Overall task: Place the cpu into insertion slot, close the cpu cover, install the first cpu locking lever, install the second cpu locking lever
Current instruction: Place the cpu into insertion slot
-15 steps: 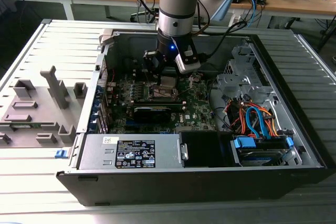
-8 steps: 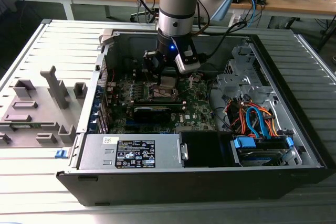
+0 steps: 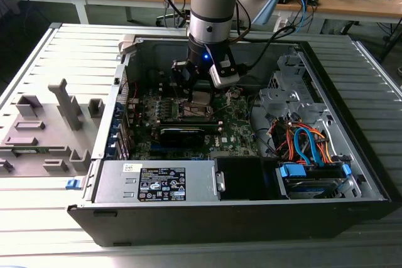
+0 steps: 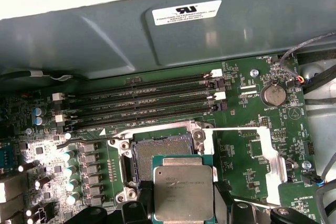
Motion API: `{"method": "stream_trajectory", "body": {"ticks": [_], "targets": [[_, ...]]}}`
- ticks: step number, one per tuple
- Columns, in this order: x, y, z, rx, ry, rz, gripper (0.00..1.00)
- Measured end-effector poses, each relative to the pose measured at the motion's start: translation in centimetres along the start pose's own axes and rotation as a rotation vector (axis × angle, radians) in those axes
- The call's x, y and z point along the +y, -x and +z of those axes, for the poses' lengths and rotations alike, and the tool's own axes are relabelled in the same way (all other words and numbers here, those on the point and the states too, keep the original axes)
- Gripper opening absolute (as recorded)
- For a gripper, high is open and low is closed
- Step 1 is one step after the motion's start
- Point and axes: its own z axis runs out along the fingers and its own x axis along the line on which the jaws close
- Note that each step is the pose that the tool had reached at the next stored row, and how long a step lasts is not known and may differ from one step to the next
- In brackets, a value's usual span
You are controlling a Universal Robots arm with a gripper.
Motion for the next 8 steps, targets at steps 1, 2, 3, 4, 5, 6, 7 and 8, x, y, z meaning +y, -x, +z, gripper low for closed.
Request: {"method": "stream_trajectory", "body": {"ticks": [1, 2, 3, 4, 5, 6, 7, 8], "targets": [[0.0, 0.0, 0.0, 0.0, 0.0, 0.0, 0.55], [0.0, 0.0, 0.0, 0.0, 0.0, 0.001, 0.55], [0.0, 0.0, 0.0, 0.0, 0.0, 0.001, 0.55], [0.0, 0.0, 0.0, 0.0, 0.0, 0.002, 0.55], [0.0, 0.0, 0.0, 0.0, 0.0, 0.003, 0.55], [0.0, 0.0, 0.0, 0.0, 0.0001, 0.005, 0.55], [0.0, 0.0, 0.0, 0.0, 0.0001, 0.006, 0.55], [0.0, 0.0, 0.0, 0.0, 0.0003, 0.007, 0.55]]}}
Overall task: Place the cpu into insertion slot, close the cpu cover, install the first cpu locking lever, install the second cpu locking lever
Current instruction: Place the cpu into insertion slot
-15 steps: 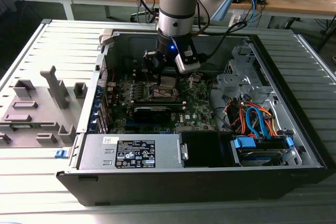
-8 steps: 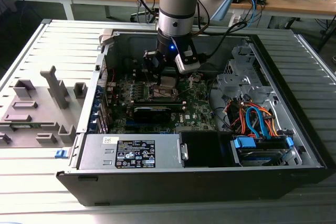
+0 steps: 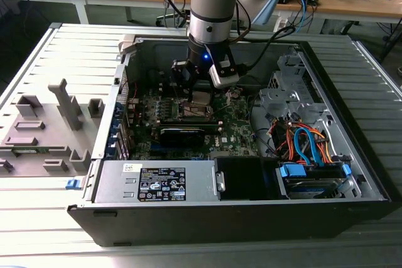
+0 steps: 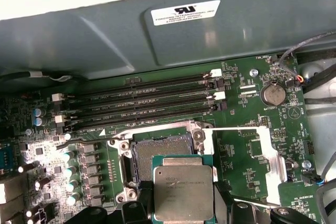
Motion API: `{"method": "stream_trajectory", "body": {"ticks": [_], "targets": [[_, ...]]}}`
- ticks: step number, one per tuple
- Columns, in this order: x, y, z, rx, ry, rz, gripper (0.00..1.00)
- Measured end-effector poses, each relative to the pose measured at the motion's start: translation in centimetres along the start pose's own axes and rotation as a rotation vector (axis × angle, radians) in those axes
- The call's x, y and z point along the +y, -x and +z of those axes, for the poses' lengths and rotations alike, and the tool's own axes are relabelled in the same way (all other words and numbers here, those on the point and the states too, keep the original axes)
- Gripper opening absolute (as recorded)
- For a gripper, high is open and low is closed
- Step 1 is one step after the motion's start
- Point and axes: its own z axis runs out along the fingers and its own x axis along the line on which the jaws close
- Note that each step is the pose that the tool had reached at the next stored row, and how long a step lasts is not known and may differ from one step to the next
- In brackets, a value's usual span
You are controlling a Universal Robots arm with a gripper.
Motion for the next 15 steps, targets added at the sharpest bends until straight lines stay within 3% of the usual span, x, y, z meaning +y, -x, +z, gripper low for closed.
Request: {"method": "stream_trajectory", "body": {"ticks": [2, 6, 15], "targets": [[0.0, 0.0, 0.0, 0.0008, 0.0056, 0.002, 0.55], [0.01, -0.01, 0.0, 0.0048, 0.0328, 0.007, 0.55], [0.0, 0.0, 0.02, 0.0047, 0.033, 0.016, 0.55]]}}
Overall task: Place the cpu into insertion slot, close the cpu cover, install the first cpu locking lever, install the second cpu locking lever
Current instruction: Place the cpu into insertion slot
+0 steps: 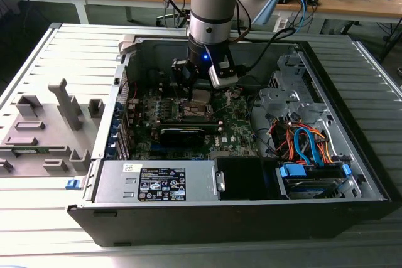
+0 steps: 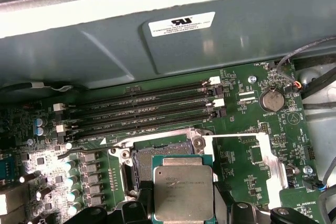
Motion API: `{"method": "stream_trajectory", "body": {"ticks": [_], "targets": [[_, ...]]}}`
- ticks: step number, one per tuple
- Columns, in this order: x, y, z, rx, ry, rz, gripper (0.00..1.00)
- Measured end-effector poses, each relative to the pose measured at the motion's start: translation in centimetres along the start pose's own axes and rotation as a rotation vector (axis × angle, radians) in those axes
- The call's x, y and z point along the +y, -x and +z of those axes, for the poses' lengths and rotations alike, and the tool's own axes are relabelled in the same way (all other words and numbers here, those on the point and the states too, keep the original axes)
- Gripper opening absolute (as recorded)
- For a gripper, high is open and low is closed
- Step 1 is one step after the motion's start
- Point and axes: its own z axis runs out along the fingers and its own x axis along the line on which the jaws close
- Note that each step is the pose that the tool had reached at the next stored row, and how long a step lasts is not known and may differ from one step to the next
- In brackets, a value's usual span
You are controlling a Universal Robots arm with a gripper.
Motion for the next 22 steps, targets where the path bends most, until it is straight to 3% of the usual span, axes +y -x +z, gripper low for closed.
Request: {"method": "stream_trajectory", "body": {"ticks": [22], "targets": [[0.0, 0.0, 0.12, -0.0007, 0.0004, 0.019, 0.55]]}}
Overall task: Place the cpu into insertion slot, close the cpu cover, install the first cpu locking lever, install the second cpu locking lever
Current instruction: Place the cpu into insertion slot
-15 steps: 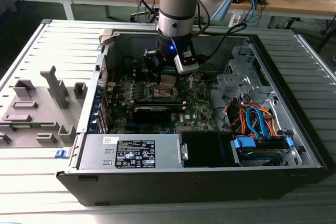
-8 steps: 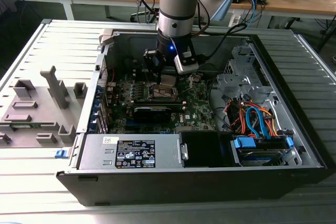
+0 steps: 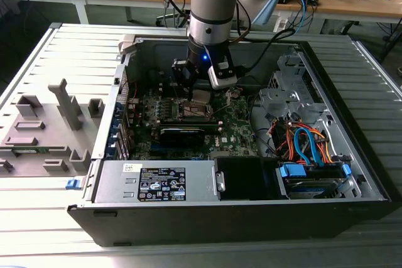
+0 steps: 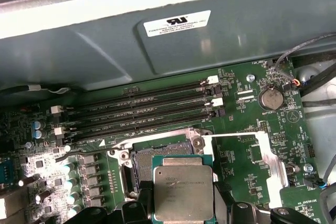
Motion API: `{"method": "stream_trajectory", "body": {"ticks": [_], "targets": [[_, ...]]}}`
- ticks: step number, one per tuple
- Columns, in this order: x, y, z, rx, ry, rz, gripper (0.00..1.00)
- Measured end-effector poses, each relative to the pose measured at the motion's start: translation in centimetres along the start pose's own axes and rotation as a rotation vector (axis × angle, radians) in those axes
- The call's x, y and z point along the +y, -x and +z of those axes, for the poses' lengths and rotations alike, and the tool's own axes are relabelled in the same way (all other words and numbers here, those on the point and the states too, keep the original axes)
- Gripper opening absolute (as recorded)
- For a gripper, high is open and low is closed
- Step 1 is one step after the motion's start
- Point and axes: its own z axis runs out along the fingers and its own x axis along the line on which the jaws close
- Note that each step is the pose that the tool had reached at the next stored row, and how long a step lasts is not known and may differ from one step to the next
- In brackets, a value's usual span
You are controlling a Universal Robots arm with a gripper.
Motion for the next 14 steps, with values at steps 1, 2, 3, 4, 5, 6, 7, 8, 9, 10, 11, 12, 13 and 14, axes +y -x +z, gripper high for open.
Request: {"method": "stream_trajectory", "body": {"ticks": [1, 2, 3, 4, 5, 6, 7, 8, 9, 10, 11, 12, 13, 14], "targets": [[0.0, 0.0, 0.0, -0.0001, 0.0001, 0.001, 0.55], [0.0, 0.0, 0.01, -0.0001, 0.0001, 0.002, 0.55], [0.0, 0.0, 0.01, -0.0001, 0.0001, 0.002, 0.55], [0.0, 0.0, 0.02, -0.0001, 0.0001, 0.003, 0.55], [0.0, 0.0, 0.02, -0.0001, 0.0001, 0.004, 0.55], [0.0, 0.0, 0.03, -0.0002, 0.0002, 0.005, 0.55], [0.0, 0.0, 0.03, -0.0002, 0.0001, 0.006, 0.55], [0.0, 0.0, 0.04, -0.0002, 0.0002, 0.007, 0.55], [0.0, 0.0, 0.04, -0.0002, 0.0002, 0.007, 0.55], [0.0, 0.0, 0.05, -0.0004, 0.0002, 0.008, 0.55], [0.0, 0.0, 0.05, -0.0003, 0.0002, 0.009, 0.55], [0.0, 0.0, 0.05, -0.0004, 0.0002, 0.01, 0.55], [0.0, 0.0, 0.06, -0.0004, 0.0003, 0.011, 0.55], [0.0, 0.0, 0.06, -0.0005, 0.0002, 0.012, 0.55]]}}
